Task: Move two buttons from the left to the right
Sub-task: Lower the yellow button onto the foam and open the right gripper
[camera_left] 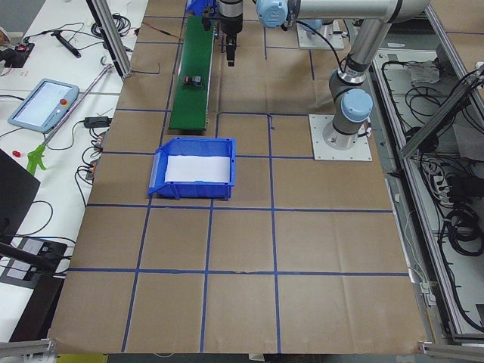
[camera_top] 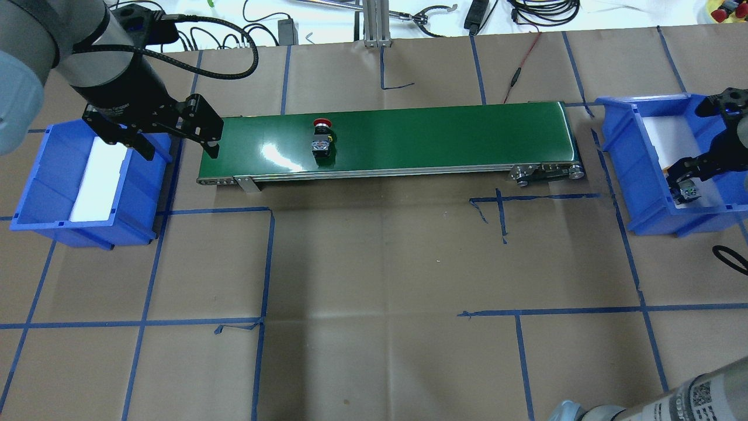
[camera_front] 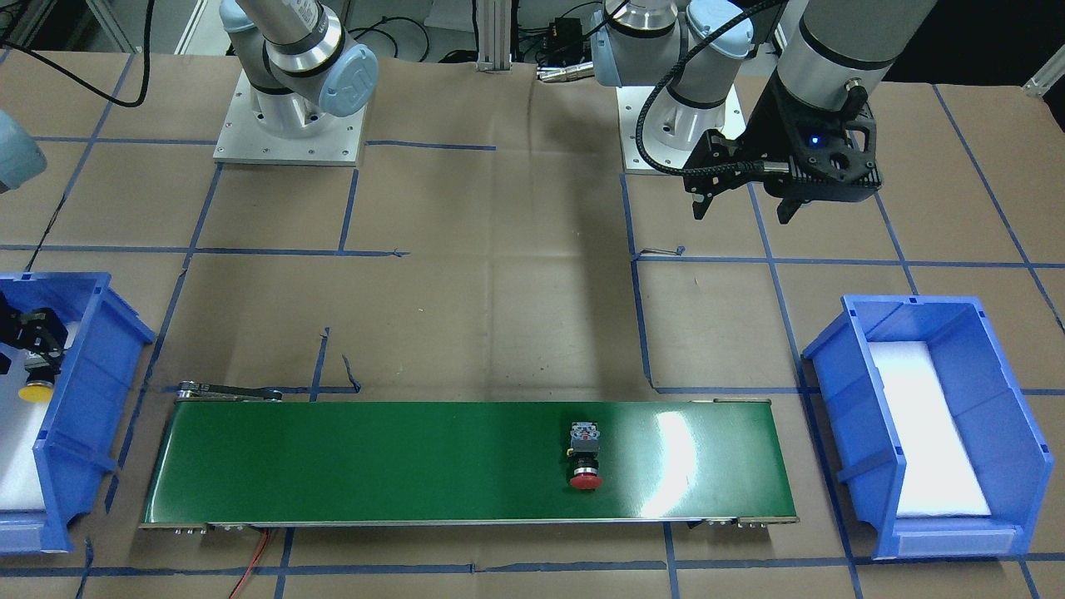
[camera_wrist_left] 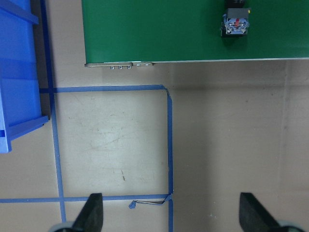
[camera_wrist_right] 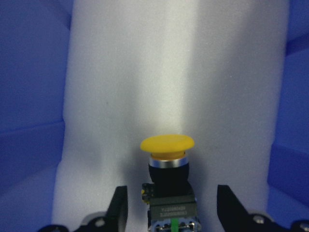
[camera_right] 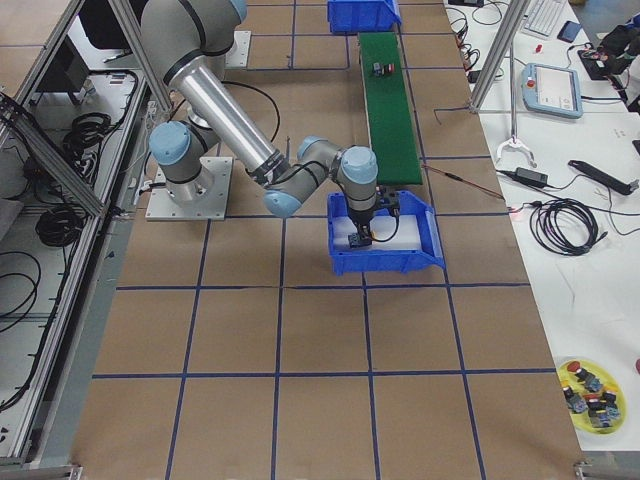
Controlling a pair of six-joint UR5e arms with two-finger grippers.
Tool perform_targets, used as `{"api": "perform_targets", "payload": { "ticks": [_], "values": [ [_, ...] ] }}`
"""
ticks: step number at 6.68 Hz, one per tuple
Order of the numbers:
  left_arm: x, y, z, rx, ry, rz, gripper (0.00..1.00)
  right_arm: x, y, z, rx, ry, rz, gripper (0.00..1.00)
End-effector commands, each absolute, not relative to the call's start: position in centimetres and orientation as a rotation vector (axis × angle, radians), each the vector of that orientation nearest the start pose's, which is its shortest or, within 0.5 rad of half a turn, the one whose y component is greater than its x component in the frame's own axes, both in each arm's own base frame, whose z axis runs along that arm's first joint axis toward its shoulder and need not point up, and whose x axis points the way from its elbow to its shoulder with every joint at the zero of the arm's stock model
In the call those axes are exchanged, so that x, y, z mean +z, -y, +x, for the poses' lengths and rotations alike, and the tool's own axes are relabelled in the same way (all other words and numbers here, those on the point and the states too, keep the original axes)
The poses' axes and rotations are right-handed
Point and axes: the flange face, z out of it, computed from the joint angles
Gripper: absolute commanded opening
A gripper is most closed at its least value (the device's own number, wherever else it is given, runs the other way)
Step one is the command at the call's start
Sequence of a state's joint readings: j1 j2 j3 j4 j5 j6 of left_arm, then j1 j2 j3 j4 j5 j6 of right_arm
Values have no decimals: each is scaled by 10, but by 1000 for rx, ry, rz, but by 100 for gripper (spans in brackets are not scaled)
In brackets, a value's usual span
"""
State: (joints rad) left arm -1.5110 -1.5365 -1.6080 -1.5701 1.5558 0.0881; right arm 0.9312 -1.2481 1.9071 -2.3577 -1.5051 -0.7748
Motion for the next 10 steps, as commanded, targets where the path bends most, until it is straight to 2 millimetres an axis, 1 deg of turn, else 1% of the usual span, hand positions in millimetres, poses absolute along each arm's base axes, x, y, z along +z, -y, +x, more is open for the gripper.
{"api": "perform_targets", "payload": {
  "ticks": [1, 2, 3, 4, 5, 6, 7, 8, 9, 10],
  "values": [
    [486, 485, -105, -1, -3150, 51, 100, 258, 536, -219, -262, -3177, -230, 84],
    [486, 485, -104, -2, -3137, 51, 100, 286, 549, -218, -336, -3199, -230, 91],
    [487, 486, -104, -4, -3136, 51, 100, 323, 557, -206, -461, -3188, -211, 99],
    [488, 487, -104, -7, -3138, 48, 100, 358, 561, -196, -574, -3172, -210, 100],
    [491, 490, -104, -16, -3137, 46, 100, 376, 561, -183, -513, -3142, -182, 100],
    [491, 492, -104, -16, -3137, 43, 100, 395, 562, -147, -427, -3105, -148, 100],
    [491, 493, -104, -19, -3137, 43, 100, 414, 565, -108, -377, -3083, -21, 100],
    [489, 494, -105, -12, -3139, 36, 100, 420, 569, -67, -288, -3062, -6, 100],
    [489, 496, -105, -10, -3142, 36, 100, 426, 578, -24, -233, -3050, -102, 100],
    [489, 496, -105, -12, -3142, 36, 100, 423, 582, 13, -209, -3038, -189, 100]
  ]
}}
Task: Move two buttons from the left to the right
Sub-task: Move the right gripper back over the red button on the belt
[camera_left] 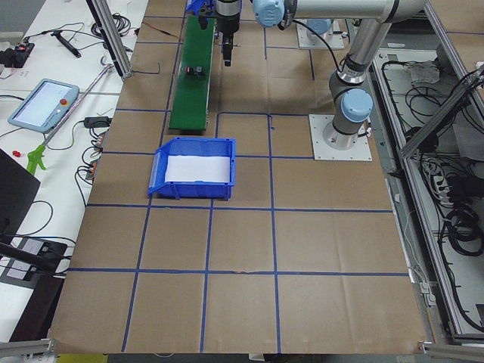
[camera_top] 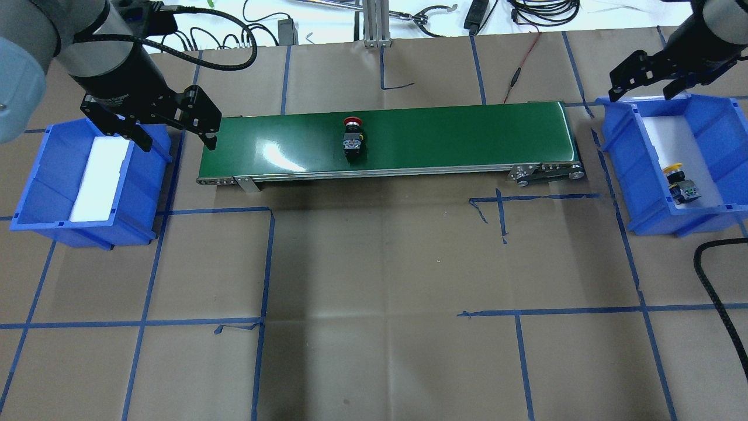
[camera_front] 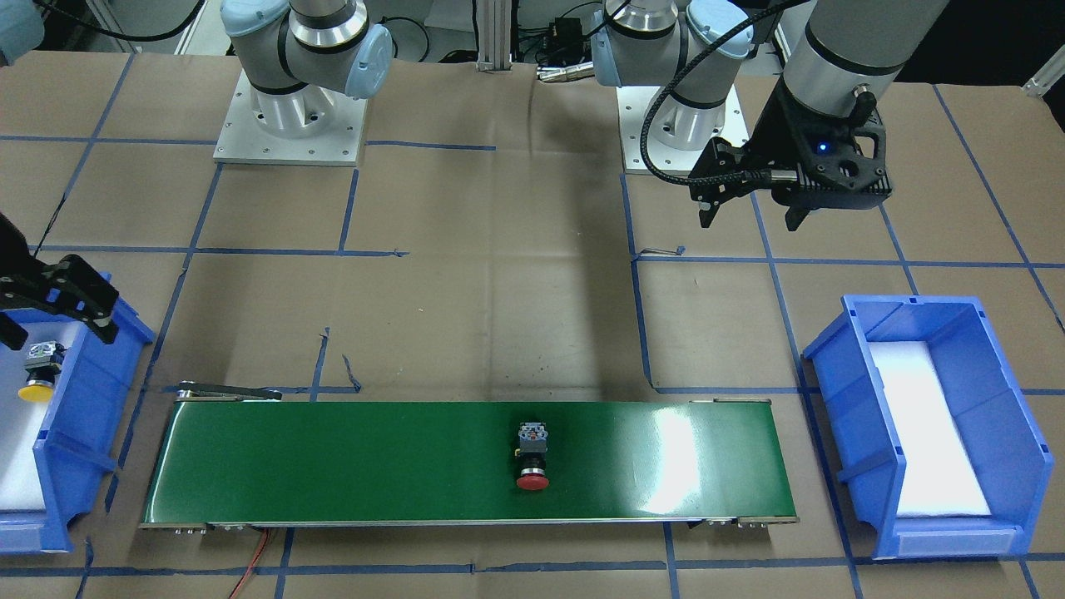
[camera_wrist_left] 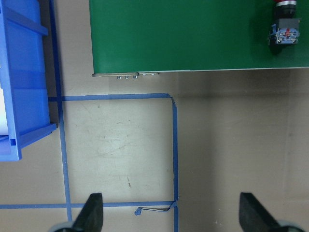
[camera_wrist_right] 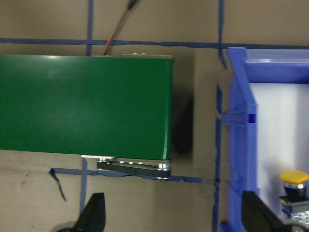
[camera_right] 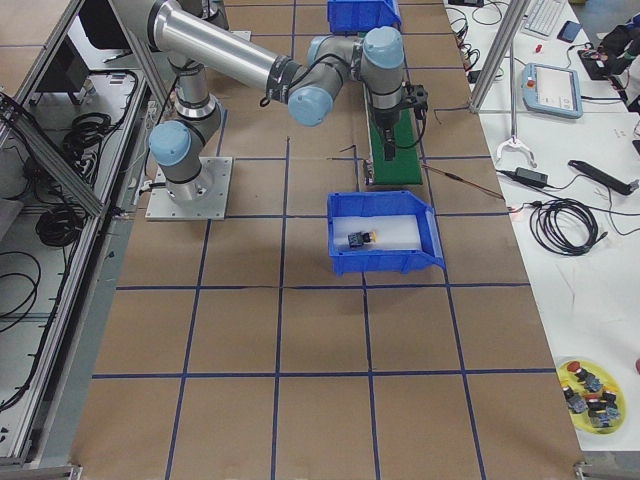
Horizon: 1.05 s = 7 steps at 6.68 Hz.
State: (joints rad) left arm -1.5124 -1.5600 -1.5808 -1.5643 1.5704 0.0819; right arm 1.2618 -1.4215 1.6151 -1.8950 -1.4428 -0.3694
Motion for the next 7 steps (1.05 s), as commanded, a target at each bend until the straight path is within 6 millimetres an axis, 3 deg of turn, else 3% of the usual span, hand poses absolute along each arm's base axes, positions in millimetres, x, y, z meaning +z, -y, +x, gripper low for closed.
{"api": "perform_targets", "payload": {
  "ticks": [1, 3, 4, 6, 7],
  "values": [
    [489, 496, -105, -12, -3142, 36, 100, 415, 583, 42, -169, -3059, -160, 100],
    [489, 496, -105, -14, -3141, 36, 100, 403, 584, 73, -114, -3127, -188, 100],
    [489, 496, -105, -14, -3141, 36, 100, 403, 584, 77, -114, -3125, -205, 100],
    [488, 497, -104, -10, -3141, 34, 100, 407, 581, 107, -128, -3116, -279, 100],
    [494, 504, -104, -24, -3139, 34, 100, 411, 583, 109, -144, -3107, -282, 100]
  ]
}}
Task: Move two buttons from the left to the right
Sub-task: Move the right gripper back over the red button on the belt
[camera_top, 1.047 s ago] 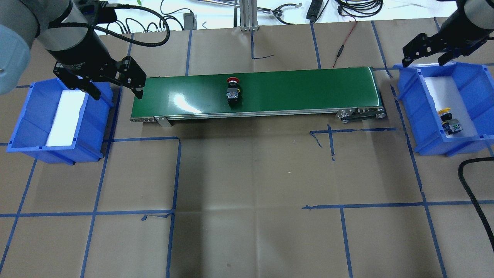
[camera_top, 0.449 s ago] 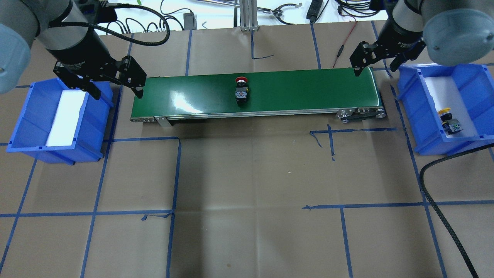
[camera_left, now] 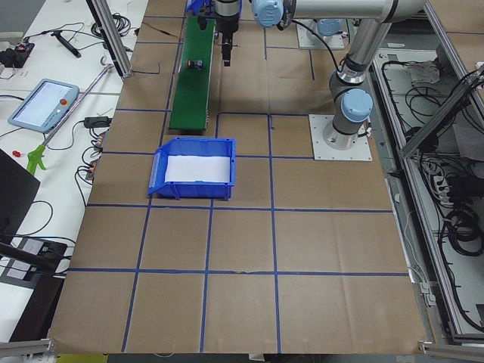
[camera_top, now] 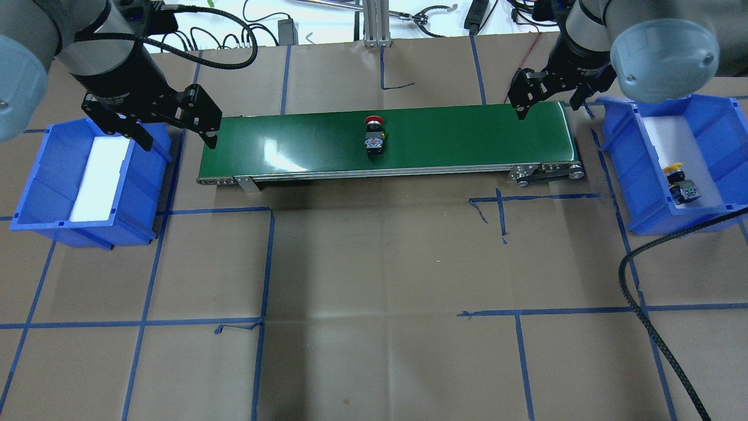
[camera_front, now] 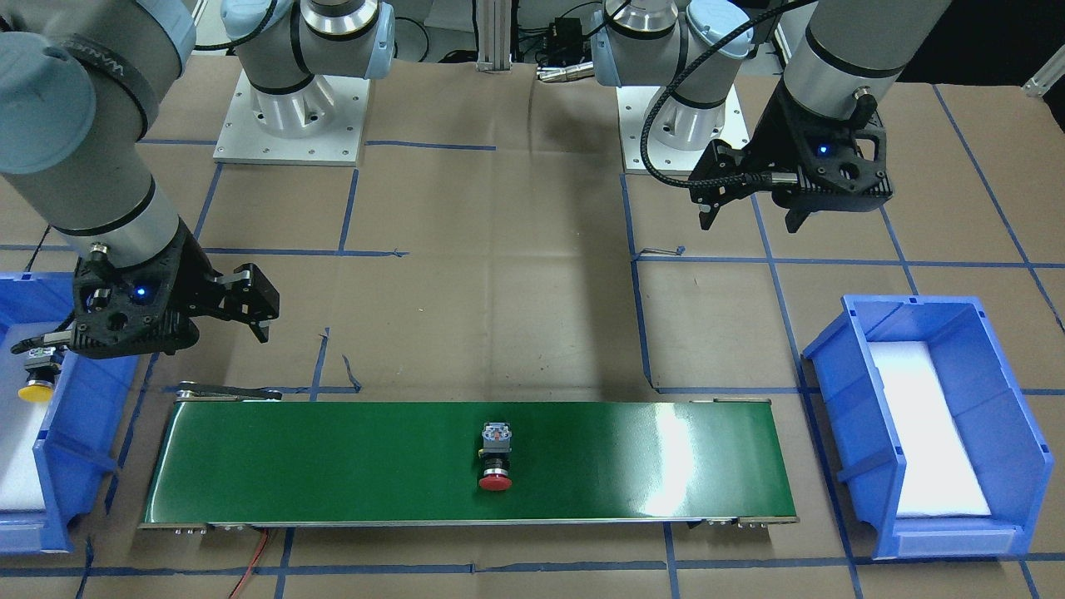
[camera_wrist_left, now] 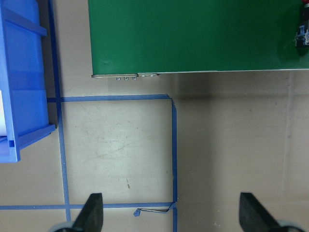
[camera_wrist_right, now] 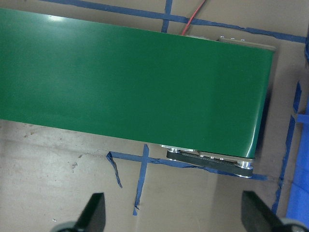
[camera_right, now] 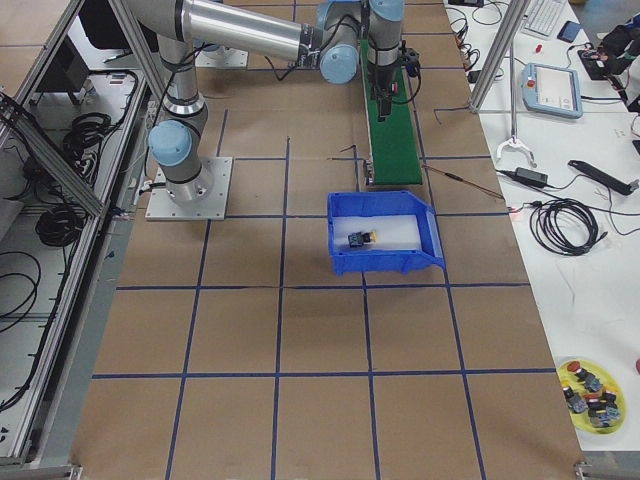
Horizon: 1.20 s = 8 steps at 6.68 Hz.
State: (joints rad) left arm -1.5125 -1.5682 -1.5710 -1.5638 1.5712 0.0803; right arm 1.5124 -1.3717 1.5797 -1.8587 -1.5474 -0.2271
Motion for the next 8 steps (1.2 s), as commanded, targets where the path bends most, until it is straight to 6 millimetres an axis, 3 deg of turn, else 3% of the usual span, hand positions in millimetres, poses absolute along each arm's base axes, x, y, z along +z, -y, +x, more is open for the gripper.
{"api": "perform_targets", "payload": {
  "ticks": [1, 7, 8],
  "values": [
    [493, 505, -105, -14, -3139, 38, 100, 411, 583, 109, -144, -3106, -282, 100],
    [488, 500, -106, -7, -3139, 43, 100, 407, 584, 111, -153, -3095, -284, 99],
    [488, 500, -106, -7, -3139, 43, 100, 398, 590, 115, -165, -3081, -291, 99]
  ]
}}
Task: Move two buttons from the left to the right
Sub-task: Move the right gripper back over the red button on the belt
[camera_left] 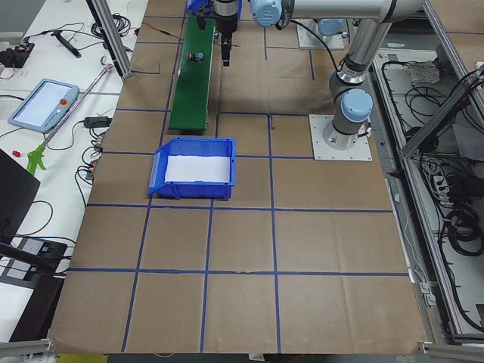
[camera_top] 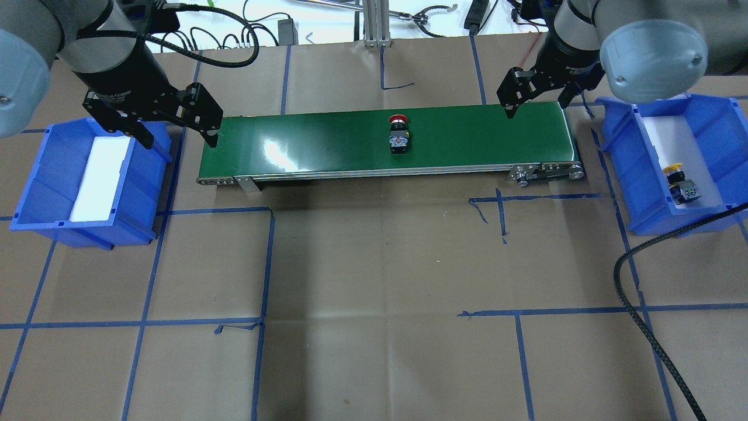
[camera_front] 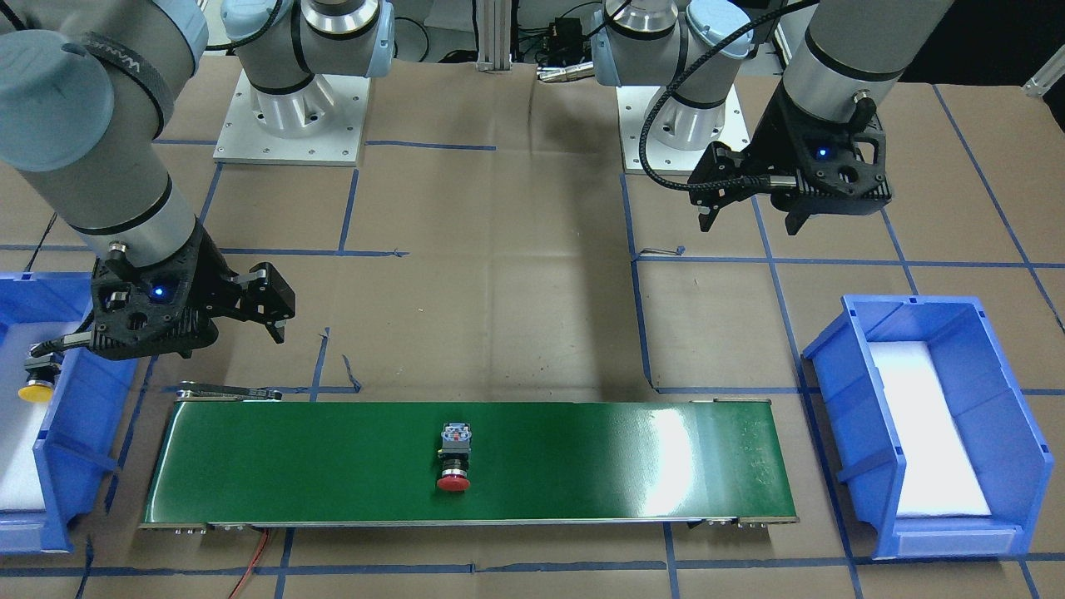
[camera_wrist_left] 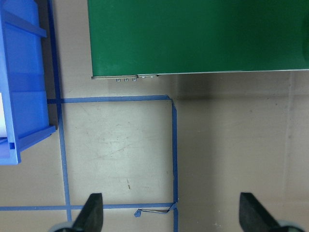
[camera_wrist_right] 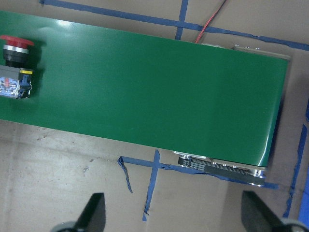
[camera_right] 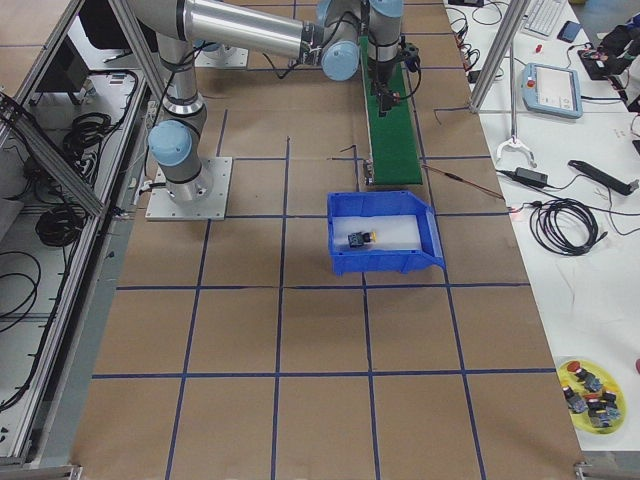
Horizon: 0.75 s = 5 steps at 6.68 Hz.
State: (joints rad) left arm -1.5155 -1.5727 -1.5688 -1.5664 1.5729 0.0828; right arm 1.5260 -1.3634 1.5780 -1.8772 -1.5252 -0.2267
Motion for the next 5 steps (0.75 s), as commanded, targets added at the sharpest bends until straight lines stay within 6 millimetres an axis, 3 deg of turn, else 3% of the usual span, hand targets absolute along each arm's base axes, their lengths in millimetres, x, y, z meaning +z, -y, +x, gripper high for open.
{"api": "perform_targets", "payload": {
  "ticks": [1, 2, 5],
  "values": [
    [488, 500, -106, -7, -3139, 43, 100, 391, 597, 124, -202, -3077, -316, 99],
    [488, 500, -106, -7, -3139, 43, 100, 380, 611, 126, -279, -3076, -323, 99],
    [488, 500, -106, -7, -3139, 46, 100, 342, 627, 152, -239, -3073, -239, 96]
  ]
}}
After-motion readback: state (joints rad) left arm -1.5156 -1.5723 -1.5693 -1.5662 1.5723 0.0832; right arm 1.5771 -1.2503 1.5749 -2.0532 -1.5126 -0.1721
